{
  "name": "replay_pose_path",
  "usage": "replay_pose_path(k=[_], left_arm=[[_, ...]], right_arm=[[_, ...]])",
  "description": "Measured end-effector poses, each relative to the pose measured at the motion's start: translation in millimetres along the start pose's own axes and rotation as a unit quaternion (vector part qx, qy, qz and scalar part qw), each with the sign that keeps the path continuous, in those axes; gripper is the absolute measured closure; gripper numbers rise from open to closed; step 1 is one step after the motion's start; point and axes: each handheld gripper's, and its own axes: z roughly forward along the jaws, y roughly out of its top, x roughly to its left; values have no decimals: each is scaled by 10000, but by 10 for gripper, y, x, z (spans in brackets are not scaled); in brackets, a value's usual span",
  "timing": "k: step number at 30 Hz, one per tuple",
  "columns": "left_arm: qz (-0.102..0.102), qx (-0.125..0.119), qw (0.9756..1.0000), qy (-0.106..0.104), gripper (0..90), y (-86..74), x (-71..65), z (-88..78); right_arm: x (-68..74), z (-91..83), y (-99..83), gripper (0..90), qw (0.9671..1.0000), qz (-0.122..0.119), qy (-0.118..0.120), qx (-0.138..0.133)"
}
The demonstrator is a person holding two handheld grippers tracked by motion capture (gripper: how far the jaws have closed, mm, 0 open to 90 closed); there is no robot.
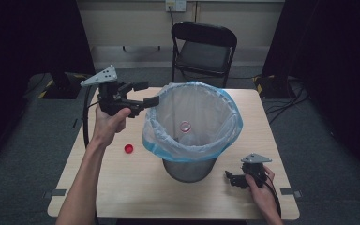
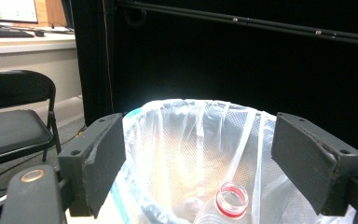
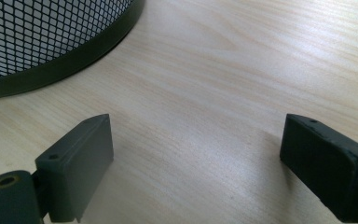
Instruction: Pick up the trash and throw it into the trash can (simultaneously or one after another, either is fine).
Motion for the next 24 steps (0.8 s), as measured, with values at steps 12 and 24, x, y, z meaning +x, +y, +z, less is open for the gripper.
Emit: replay_pose_path(k=[12, 24], left_arm=[[38, 27, 9991, 411, 187, -128, 86, -298], [-179, 279, 9953, 914, 203, -476, 277, -673]], right_arm=[[0, 0, 0, 87, 10000, -2, -2, -1], [0, 0, 0, 87, 10000, 0, -2, 0]])
